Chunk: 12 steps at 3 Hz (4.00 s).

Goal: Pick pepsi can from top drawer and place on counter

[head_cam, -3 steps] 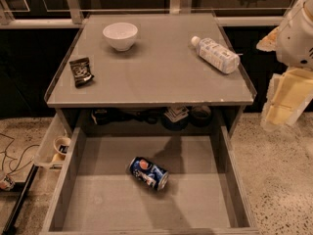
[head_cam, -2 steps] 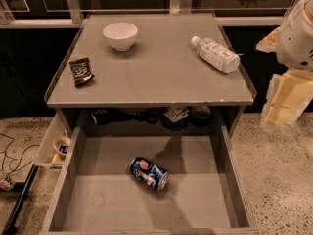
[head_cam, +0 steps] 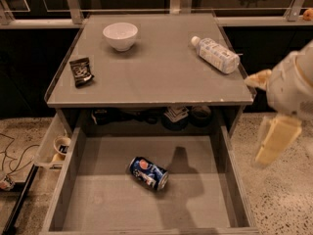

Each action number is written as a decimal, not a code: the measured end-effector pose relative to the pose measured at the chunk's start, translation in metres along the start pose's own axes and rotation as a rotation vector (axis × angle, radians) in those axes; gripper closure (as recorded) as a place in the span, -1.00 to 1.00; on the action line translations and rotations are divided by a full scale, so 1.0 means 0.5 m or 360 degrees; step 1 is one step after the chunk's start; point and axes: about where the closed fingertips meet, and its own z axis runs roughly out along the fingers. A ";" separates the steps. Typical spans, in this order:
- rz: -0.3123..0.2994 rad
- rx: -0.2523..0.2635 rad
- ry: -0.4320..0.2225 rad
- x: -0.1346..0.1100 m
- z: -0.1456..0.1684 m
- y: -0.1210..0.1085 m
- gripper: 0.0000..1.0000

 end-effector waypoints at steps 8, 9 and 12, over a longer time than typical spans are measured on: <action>0.0207 -0.0026 -0.0591 -0.136 0.427 0.120 -1.00; 0.0257 -0.0102 -0.0655 -0.165 0.492 0.147 -1.00; 0.0342 -0.0096 -0.0684 -0.229 0.638 0.163 -1.00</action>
Offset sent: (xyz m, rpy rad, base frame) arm -0.0388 0.0805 -0.1320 0.3337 -0.0330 0.1350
